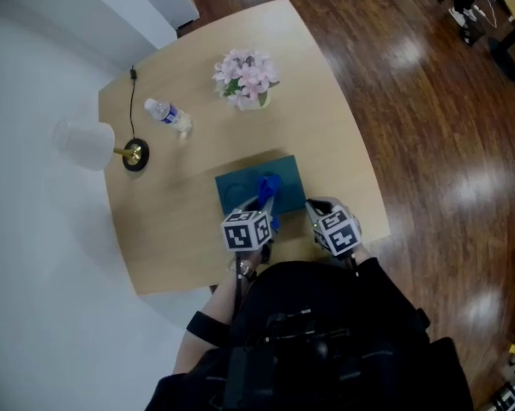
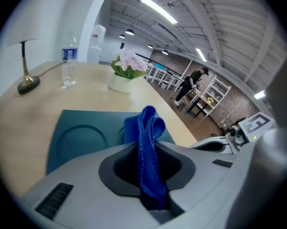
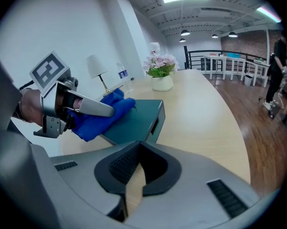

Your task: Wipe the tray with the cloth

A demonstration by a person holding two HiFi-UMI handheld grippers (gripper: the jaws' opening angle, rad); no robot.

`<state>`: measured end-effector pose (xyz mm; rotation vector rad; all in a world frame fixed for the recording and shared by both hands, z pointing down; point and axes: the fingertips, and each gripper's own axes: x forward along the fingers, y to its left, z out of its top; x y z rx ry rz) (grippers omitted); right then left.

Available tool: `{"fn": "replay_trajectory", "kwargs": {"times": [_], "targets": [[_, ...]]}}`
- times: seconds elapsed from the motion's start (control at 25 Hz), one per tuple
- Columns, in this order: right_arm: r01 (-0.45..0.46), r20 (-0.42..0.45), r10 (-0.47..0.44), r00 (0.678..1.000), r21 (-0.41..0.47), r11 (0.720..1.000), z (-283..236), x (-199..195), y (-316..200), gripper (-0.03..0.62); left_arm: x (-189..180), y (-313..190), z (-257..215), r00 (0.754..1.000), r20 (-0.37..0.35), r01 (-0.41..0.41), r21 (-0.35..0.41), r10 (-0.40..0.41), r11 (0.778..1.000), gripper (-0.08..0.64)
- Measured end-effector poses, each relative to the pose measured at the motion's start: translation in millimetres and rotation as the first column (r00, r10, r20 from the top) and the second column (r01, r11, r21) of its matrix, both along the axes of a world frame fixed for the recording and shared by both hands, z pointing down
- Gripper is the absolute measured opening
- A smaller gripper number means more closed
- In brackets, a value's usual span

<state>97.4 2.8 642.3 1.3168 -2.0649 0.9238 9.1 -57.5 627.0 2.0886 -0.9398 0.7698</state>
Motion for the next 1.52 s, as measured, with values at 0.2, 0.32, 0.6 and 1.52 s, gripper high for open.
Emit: {"fn": "replay_trajectory", "kwargs": {"times": [0.2,0.32,0.6,1.52], "targets": [[0.002,0.027,-0.002,1.000,0.007,1.000,-0.6,-1.4,-0.7,0.009,71.6,17.7,1.3,0.988,-0.055,-0.143,-0.029,0.141,0.989,0.077],[-0.002,0.025,0.001,1.000,0.003,1.000,1.0,-0.8,-0.8,0.009,88.0,21.8,1.9,0.983,-0.089,-0.166,-0.046,0.161,0.985,0.077],[-0.021,0.005,0.021,1.000,-0.004,1.000,3.1,2.7,-0.4,0.009,97.7,21.7,-0.4,0.975,-0.162,-0.163,-0.077,0.149,0.984,0.077],[-0.014,-0.027,0.014,1.000,-0.001,1.000,-14.1,-1.3,-8.7,0.009,-140.0,-93.0,6.1,0.977,0.143,0.137,0.129,-0.155,0.982,0.077]]}}
